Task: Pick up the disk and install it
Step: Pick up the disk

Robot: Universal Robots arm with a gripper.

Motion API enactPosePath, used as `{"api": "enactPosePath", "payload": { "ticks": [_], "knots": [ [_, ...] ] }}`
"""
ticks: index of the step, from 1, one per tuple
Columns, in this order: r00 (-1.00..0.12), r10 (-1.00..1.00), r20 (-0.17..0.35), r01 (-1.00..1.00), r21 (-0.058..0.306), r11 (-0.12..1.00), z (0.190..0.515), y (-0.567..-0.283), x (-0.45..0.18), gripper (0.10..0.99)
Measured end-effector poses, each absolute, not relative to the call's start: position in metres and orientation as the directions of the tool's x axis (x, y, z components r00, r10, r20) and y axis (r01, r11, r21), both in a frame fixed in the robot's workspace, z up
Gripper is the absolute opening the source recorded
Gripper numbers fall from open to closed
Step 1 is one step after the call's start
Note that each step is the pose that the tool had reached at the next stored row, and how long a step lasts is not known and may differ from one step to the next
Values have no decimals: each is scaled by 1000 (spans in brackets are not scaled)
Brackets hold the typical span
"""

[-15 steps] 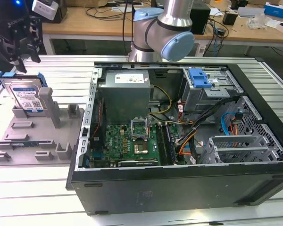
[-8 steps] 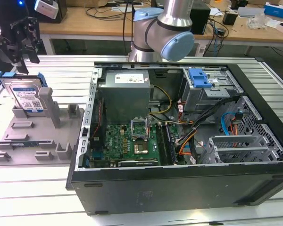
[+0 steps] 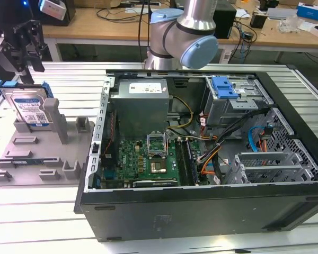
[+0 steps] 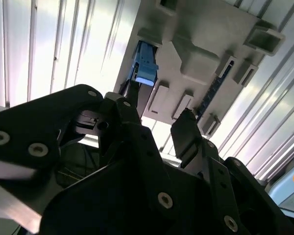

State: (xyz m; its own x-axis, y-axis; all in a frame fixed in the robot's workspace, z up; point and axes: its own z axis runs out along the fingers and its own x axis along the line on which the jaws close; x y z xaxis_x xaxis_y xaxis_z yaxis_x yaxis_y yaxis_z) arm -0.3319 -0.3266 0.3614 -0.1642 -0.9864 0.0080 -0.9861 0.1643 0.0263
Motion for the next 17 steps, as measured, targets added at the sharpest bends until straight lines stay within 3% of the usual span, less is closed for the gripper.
{"api": "enactPosePath", "payload": {
  "ticks": [17],
  "knots": [
    [-115,-993,-11,-993,11,115,358,-319,-343,541]
  ]
}}
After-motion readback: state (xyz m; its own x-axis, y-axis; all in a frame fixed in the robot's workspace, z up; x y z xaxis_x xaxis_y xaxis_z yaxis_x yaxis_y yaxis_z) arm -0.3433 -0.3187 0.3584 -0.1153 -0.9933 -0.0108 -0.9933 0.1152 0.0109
